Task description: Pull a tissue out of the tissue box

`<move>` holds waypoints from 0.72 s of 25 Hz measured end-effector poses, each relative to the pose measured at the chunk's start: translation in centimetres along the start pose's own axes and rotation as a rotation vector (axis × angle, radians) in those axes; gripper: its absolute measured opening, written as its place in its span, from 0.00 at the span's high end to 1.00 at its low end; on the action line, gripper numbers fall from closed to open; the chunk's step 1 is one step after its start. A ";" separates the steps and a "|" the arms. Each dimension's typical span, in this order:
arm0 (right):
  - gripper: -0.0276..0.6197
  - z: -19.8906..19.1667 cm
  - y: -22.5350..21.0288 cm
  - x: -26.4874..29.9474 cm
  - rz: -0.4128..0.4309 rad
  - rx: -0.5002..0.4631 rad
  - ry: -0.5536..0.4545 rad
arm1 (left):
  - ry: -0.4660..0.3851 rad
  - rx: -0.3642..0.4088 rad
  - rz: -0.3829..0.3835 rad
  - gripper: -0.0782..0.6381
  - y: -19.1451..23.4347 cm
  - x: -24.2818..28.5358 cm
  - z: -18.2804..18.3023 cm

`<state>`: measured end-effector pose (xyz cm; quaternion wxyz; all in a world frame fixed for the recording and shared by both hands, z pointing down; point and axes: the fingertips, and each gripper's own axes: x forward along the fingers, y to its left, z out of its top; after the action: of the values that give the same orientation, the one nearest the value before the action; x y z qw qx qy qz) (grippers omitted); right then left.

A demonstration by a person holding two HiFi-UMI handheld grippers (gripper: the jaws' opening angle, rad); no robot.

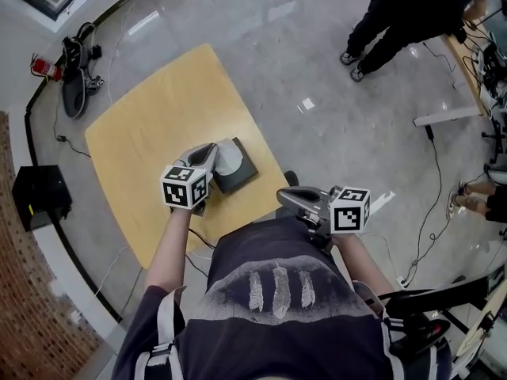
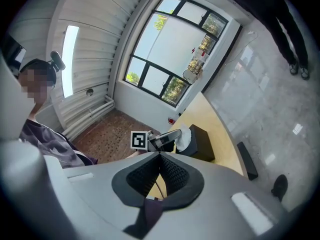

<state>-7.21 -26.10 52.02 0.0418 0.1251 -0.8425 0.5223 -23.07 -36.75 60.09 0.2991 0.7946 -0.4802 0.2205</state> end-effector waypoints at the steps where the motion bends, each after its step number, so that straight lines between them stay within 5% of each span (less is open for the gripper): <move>1: 0.96 0.0 0.0 0.0 0.002 -0.001 0.002 | -0.002 0.002 -0.004 0.88 -0.1 -0.1 0.0; 18: 0.96 0.1 0.0 2.2 0.001 -0.044 0.033 | -0.085 -0.023 -0.072 0.88 -1.5 -3.4 2.9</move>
<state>-9.29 -26.58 52.37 0.0581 0.1149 -0.8531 0.5056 -23.06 -36.08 55.41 0.2953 0.8164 -0.4662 0.1702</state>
